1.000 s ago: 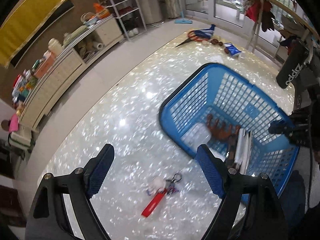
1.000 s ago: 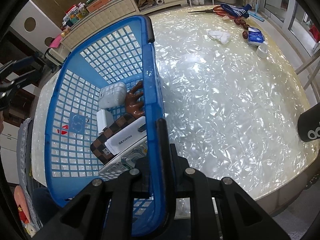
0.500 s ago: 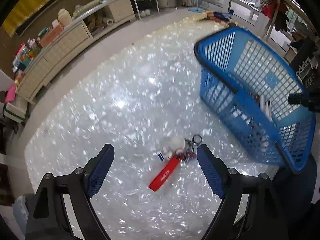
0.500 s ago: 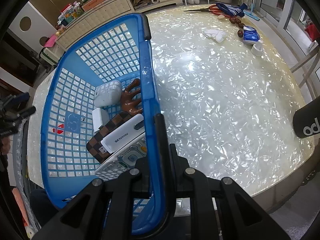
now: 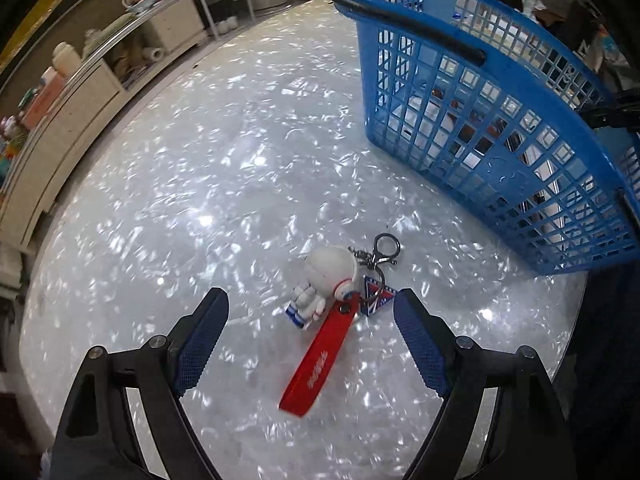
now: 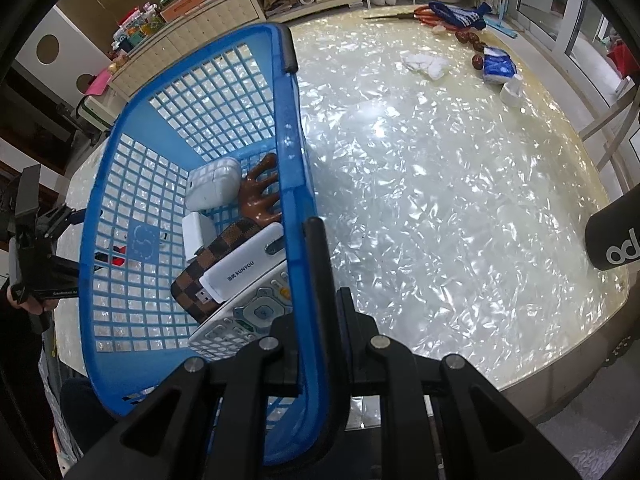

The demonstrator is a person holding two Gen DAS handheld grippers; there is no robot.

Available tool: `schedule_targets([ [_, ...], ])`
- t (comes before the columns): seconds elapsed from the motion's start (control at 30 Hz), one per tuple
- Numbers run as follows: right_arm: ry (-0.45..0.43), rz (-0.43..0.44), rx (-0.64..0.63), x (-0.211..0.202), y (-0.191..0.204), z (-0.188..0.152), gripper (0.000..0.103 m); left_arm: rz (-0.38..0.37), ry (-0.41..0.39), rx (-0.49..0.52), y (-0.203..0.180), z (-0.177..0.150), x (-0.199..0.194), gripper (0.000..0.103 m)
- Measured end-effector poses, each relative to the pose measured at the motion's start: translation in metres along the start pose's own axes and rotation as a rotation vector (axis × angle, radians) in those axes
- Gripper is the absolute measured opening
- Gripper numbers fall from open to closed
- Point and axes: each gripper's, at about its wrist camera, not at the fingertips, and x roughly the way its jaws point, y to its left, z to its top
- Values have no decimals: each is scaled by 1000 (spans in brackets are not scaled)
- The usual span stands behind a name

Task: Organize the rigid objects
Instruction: 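Move the left gripper back over the astronaut keychain with red strap, then grasp the astronaut keychain with the left gripper and lift it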

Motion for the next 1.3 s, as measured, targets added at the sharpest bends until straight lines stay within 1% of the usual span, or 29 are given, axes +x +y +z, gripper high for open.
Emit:
schedule_targets([
  [0.13,3,-11,18,4,-3,1,13,-22,-47,92,-6,4,9,87],
  [0.27,12,-21,29,7,-4,0,13,-36,-40,201,-11,6,25,87],
  [0.37,13,-26,25,7,-2,-1,13,-48,-32,247,-11,3,34,87],
  [0.47,6,-24,34,7,-1,-1,13,-67,-51,279,-9,-1,40,86],
  [0.63,11,-29,37,10,5,0,13,-101,-88,313,-6,0,44,85],
  [0.7,16,-32,40,11,5,0,13,-119,-94,322,-6,0,45,82],
  [0.77,20,-35,47,12,3,-1,13,-144,-98,323,-6,0,45,74],
  [0.8,20,-38,50,13,3,-2,13,-158,-98,316,-5,-1,45,72],
  [0.83,21,-38,53,13,2,-2,13,-179,-99,304,-4,-3,45,63],
  [0.87,21,-37,55,13,1,-2,13,-204,-101,291,-3,-6,45,59],
  [0.97,19,-37,56,12,0,-2,13,-195,-125,293,-5,-14,42,56],
  [1.03,21,-38,55,12,1,-2,13,-190,-129,284,-5,-15,41,56],
  [1.2,25,-41,57,13,1,-2,13,-179,-123,293,-10,-19,36,56],
  [1.3,24,-43,57,13,1,-1,13,-204,-105,301,-9,-16,37,56],
])
